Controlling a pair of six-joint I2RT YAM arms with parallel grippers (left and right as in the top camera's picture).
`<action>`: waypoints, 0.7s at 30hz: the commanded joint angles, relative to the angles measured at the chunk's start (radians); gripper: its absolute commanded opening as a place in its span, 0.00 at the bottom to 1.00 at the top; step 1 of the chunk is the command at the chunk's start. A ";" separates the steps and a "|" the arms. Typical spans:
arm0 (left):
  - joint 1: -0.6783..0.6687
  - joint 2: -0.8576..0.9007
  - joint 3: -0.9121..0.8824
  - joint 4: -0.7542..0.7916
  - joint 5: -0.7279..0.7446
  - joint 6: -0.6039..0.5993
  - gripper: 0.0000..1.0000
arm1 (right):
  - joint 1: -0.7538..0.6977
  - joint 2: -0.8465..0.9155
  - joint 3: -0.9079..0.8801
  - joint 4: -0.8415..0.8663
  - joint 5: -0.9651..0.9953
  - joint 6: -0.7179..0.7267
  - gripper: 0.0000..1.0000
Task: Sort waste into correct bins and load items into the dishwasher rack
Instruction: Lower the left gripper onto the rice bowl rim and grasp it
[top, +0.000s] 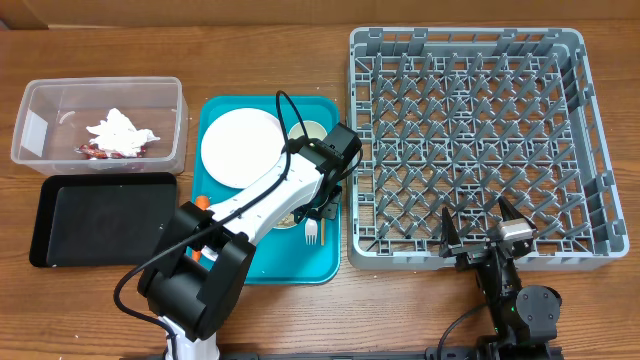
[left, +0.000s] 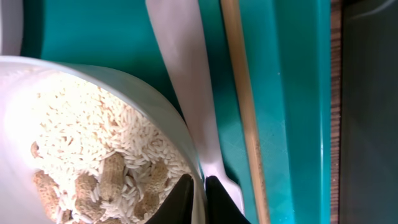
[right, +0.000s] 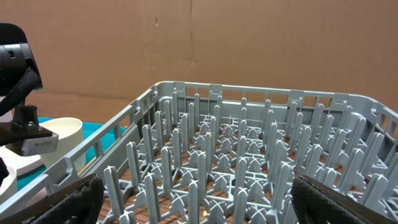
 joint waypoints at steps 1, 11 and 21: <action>0.005 0.005 -0.005 0.000 -0.029 0.005 0.06 | 0.005 -0.008 -0.010 0.005 -0.001 0.003 1.00; 0.005 0.004 -0.005 -0.004 -0.029 0.005 0.04 | 0.005 -0.008 -0.010 0.005 -0.001 0.003 1.00; 0.005 0.002 0.024 -0.053 -0.058 0.006 0.04 | 0.005 -0.008 -0.010 0.005 -0.001 0.003 1.00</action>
